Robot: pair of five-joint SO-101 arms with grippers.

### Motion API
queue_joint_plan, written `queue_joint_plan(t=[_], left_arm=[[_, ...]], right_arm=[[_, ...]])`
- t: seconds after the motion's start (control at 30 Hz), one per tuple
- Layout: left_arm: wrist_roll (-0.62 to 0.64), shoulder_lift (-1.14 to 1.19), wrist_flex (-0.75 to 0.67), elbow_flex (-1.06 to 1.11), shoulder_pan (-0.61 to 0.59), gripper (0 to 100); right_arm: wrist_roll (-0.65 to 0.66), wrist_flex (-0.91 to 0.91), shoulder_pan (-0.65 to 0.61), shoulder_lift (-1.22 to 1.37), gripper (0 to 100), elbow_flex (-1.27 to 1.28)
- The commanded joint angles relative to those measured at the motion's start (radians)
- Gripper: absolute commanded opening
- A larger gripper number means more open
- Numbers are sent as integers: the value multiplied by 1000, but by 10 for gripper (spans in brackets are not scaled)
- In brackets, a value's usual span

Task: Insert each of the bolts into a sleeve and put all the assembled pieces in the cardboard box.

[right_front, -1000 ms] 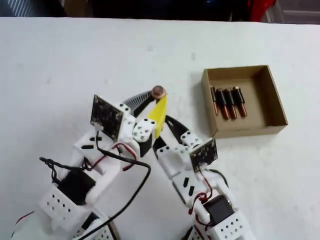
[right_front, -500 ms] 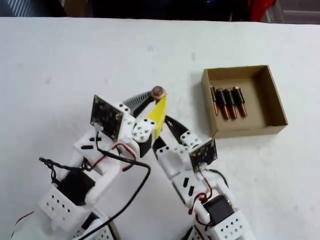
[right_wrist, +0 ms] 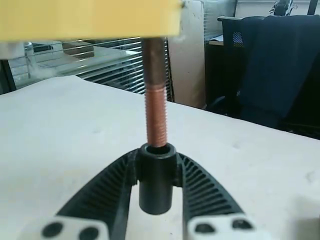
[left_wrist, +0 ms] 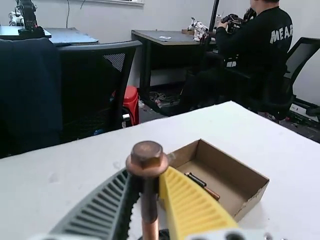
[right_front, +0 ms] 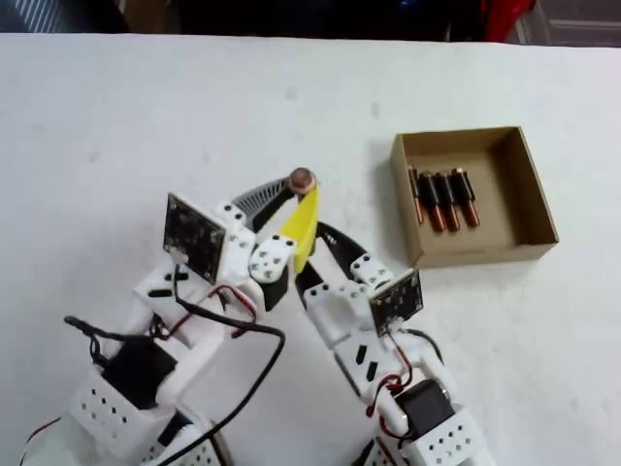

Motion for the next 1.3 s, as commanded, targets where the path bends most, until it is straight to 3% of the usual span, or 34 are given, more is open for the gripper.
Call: queue_joint_plan(t=[0.0, 0.3, 0.53, 1.27], left_arm=[[-14, -28, 44, -14, 13, 22], [-15, -25, 40, -8, 12, 22], [-15, -22, -71, -6, 12, 22], [-11, -22, -66, 23, -36, 22]], right_arm=[[-5, -2, 4, -13, 16, 8], [-5, 1, 1, -13, 16, 8], [-5, 1, -1, -13, 16, 8], [-5, 1, -1, -13, 16, 8]])
